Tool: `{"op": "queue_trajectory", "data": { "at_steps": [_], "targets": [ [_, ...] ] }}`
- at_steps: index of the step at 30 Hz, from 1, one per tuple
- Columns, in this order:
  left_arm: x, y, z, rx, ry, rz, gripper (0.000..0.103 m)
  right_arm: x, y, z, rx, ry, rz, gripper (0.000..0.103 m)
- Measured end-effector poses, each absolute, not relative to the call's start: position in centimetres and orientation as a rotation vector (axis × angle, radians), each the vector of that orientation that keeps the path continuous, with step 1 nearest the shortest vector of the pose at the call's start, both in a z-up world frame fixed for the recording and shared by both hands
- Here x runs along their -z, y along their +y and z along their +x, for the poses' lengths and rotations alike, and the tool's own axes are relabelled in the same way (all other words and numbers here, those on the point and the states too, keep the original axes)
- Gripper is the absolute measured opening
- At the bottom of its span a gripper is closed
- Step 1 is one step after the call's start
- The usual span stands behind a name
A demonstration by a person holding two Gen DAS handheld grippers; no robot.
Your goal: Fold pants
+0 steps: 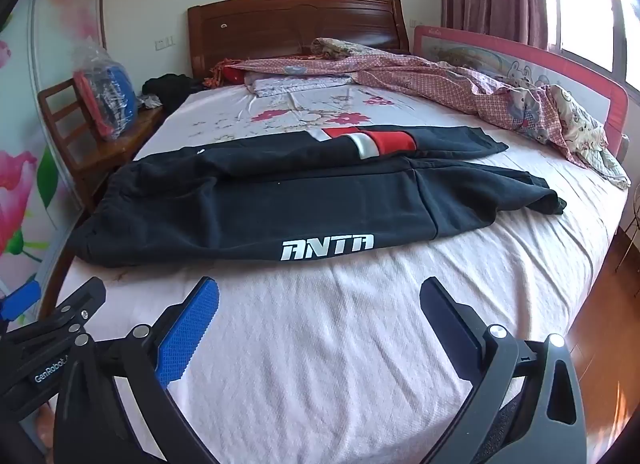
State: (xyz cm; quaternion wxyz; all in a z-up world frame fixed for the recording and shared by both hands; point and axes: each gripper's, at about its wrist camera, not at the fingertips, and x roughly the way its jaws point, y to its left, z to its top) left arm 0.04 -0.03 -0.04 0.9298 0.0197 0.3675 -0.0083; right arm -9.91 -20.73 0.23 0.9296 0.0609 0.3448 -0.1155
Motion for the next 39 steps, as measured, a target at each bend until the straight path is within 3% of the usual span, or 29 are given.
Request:
{"op": "queue_trajectory", "data": {
  "at_steps": [39],
  "targets": [
    [0.4,0.6,0.4,0.012,0.778,0.002,0.101,-0.7,-20.4,-9.7,0.219,0.693,0.119,0.100]
  ]
}}
